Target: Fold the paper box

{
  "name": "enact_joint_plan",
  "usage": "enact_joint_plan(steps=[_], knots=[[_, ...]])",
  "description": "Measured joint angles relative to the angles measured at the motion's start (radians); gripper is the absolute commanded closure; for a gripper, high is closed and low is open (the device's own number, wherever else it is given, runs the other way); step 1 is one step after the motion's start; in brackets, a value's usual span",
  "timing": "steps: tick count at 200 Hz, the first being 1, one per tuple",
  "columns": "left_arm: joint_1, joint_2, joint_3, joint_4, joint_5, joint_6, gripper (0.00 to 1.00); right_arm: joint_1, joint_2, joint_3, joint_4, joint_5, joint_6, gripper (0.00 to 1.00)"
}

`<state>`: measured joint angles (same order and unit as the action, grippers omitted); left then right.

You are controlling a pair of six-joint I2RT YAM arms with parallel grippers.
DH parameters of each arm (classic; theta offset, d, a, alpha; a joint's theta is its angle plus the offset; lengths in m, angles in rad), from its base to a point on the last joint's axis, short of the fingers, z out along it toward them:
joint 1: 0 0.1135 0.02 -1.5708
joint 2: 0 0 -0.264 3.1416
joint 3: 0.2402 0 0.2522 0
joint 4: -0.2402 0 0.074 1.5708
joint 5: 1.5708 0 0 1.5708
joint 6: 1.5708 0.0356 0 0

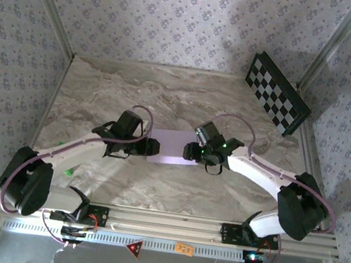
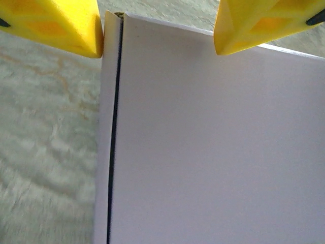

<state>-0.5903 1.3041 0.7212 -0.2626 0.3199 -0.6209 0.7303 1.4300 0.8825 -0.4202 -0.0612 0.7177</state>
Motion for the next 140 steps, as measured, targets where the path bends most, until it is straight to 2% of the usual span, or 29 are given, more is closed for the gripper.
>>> enact_joint_plan(steps=[61, 109, 140], knots=[[-0.006, -0.015, -0.064, 0.05, -0.012, -0.028, 0.36, -0.01, 0.0, -0.062, 0.058, -0.061, 0.029, 0.36], [0.047, -0.024, -0.053, 0.045, -0.024, -0.023, 0.34, -0.112, 0.056, 0.03, 0.005, -0.139, -0.063, 0.36], [0.085, 0.04, -0.016, 0.049, -0.01, -0.014, 0.34, -0.17, 0.111, 0.069, -0.009, -0.177, -0.118, 0.37]])
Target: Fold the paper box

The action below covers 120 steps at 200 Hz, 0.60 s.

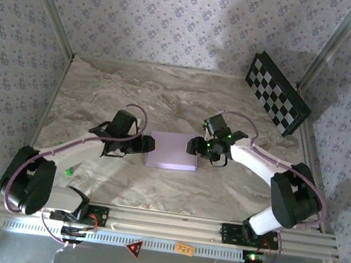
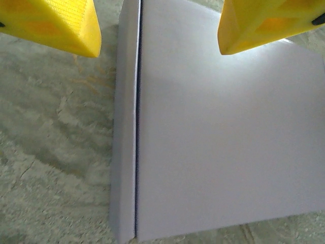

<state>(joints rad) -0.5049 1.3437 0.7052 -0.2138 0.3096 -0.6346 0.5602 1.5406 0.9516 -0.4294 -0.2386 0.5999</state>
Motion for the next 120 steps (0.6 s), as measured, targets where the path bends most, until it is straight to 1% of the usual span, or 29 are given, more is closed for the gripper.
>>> enact_joint_plan(steps=[26, 59, 96, 120], knots=[[0.001, 0.088, 0.041, 0.006, 0.029, 0.01, 0.38, -0.03, 0.066, 0.036, 0.0, -0.032, -0.026, 0.39], [0.001, 0.141, 0.062, 0.027, 0.069, 0.013, 0.46, -0.031, 0.126, 0.063, 0.022, -0.077, -0.03, 0.43], [0.023, 0.151, 0.095, -0.005, 0.048, 0.03, 0.47, -0.003, 0.168, 0.111, 0.03, -0.069, 0.009, 0.45], [0.077, 0.15, 0.116, -0.048, 0.027, 0.062, 0.47, 0.035, 0.222, 0.192, 0.028, -0.045, 0.04, 0.46]])
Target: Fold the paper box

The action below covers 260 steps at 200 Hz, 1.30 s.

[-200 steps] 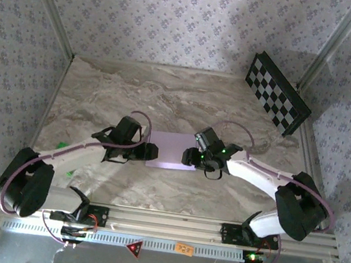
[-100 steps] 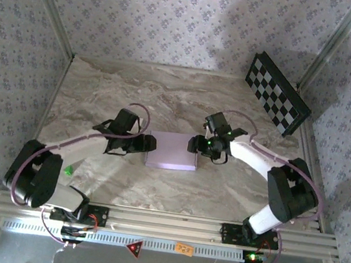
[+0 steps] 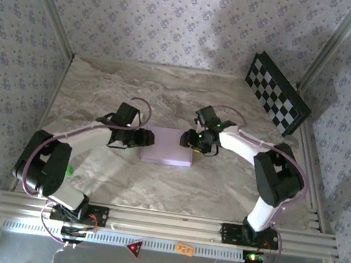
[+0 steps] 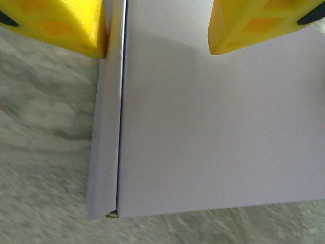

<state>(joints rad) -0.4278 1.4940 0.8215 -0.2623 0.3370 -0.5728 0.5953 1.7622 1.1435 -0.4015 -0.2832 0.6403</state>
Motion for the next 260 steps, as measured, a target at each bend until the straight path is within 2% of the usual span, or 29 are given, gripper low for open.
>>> enact_joint_plan(steps=[23, 68, 112, 147, 197, 260], knots=[[0.087, -0.007, 0.016, -0.051, -0.011, 0.041, 0.46, 0.045, 0.063, 0.116, 0.015, 0.026, 0.024, 0.46], [0.317, -0.001, 0.124, -0.137, -0.007, 0.145, 0.46, 0.121, 0.222, 0.358, 0.116, 0.069, 0.074, 0.48], [0.468, 0.164, 0.314, -0.145, -0.005, 0.235, 0.46, 0.15, 0.457, 0.597, 0.202, 0.084, 0.138, 0.48], [0.545, 0.306, 0.422, -0.127, 0.001, 0.27, 0.46, 0.175, 0.631, 0.773, 0.216, 0.089, 0.165, 0.48], [0.623, 0.43, 0.527, -0.1, 0.003, 0.289, 0.46, 0.19, 0.78, 0.977, 0.264, 0.098, 0.18, 0.46], [0.661, 0.461, 0.547, -0.093, 0.003, 0.301, 0.45, 0.208, 0.816, 1.017, 0.305, 0.101, 0.163, 0.38]])
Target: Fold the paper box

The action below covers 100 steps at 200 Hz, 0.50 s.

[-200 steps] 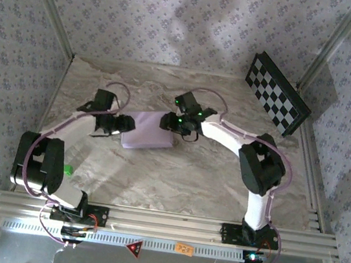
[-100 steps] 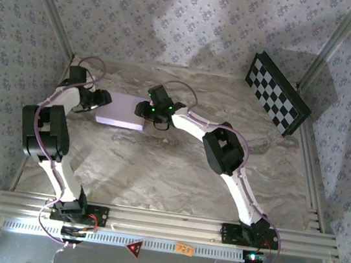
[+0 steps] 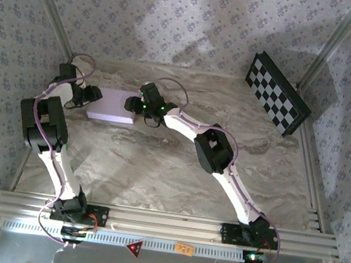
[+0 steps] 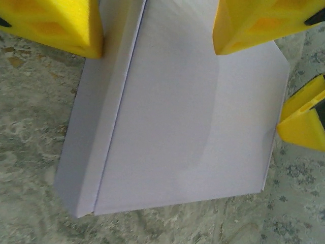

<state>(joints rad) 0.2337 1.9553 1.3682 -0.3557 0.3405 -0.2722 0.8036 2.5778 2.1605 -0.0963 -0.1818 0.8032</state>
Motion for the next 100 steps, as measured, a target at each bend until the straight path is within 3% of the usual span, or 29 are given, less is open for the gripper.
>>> enact_joint_plan(steps=[51, 100], knots=[[-0.005, -0.039, 0.0, -0.045, 0.005, 0.006, 0.38, 0.006, -0.092, -0.095, -0.037, -0.009, -0.125, 0.25], [-0.014, -0.209, -0.005, -0.092, -0.018, 0.029, 0.3, -0.035, -0.423, -0.396, -0.057, 0.013, -0.266, 0.17]])
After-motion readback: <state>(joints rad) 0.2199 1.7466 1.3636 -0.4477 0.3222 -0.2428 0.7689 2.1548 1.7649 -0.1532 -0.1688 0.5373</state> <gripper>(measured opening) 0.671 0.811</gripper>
